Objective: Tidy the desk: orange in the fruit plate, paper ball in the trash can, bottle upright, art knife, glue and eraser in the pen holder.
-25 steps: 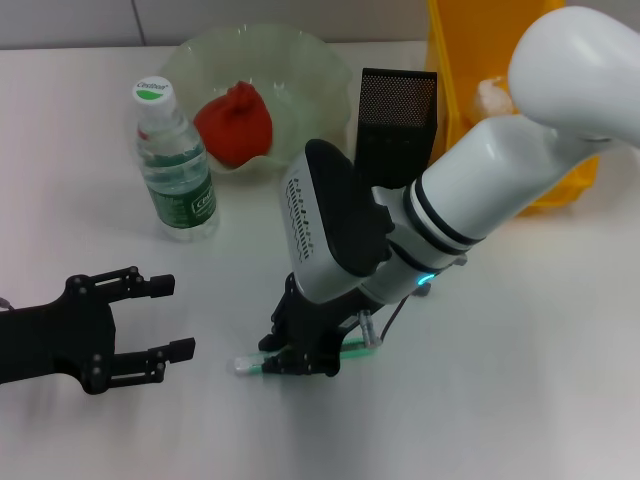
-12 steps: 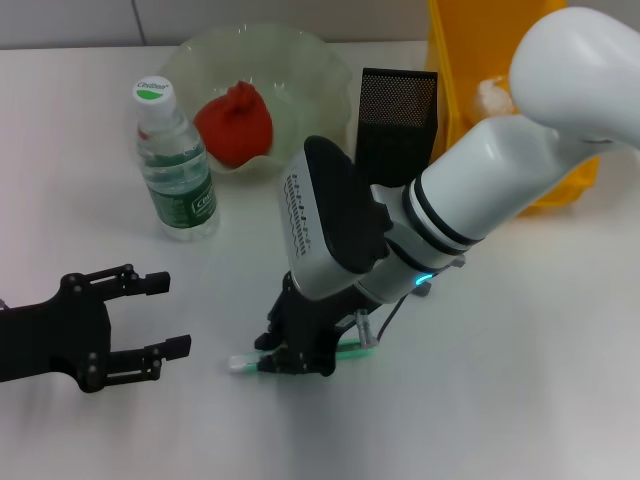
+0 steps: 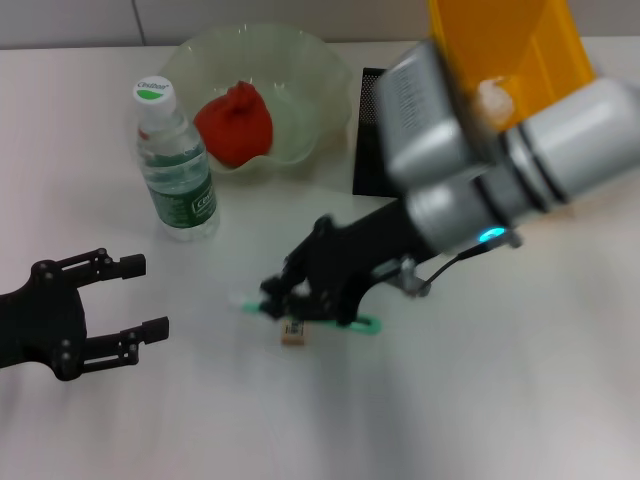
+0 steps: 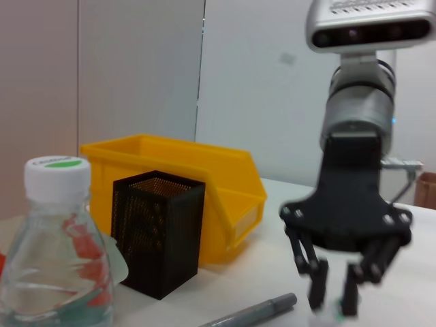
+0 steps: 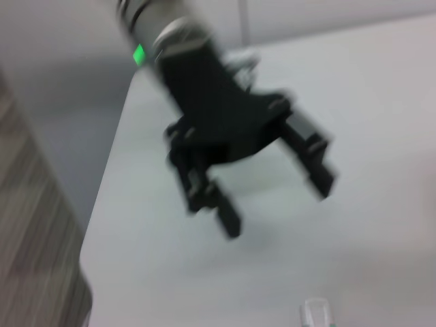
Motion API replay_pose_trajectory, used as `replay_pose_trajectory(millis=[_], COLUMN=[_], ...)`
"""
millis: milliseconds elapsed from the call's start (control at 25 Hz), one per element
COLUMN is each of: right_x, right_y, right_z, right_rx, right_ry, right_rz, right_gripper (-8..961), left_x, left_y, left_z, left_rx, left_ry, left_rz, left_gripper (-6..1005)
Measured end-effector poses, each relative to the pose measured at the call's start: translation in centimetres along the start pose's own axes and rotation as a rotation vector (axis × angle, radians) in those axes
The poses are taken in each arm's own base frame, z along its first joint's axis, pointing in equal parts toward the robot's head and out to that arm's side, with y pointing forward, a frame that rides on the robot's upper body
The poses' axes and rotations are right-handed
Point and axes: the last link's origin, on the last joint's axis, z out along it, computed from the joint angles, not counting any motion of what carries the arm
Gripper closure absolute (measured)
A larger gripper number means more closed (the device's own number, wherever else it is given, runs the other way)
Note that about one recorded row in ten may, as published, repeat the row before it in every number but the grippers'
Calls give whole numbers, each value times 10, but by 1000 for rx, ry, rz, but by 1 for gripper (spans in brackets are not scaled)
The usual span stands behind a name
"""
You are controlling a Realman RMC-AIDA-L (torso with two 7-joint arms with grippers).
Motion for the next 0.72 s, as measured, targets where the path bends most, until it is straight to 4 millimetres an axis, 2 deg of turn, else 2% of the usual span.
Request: replay_pose_trajectory(millis=[80, 160, 240, 320, 400, 440, 600, 720], right_x=[6, 8, 19, 23, 37, 37, 55, 61], right_y=[-3, -4, -6, -7, -11, -11, -17, -18], right_z=[-16, -22, -38, -42, -53, -53, -64, -72], right_rx=[20, 27, 31, 30, 25, 25, 49, 66], right_ry=[-72, -106, -239, -279, -399, -399, -560, -634], right_rz=[52, 79, 207, 252, 436, 436, 689, 749], right_gripper=[798, 798, 797, 797, 797, 797, 797, 798], left_x=[0, 1, 1, 1, 2, 2, 2, 2], left_y=[0, 2, 3, 3, 7, 7, 13, 14], left_z=[0, 3, 4, 5, 11, 11, 19, 20], left_rx=[-2, -10, -16, -19, -38, -38, -53, -56], left_ry=[2, 9, 15, 18, 37, 37, 58, 60], left_rz=[-1, -2, -5, -8, -17, -17, -24, -25], left_gripper=[222, 222, 222, 222, 222, 222, 222, 222])
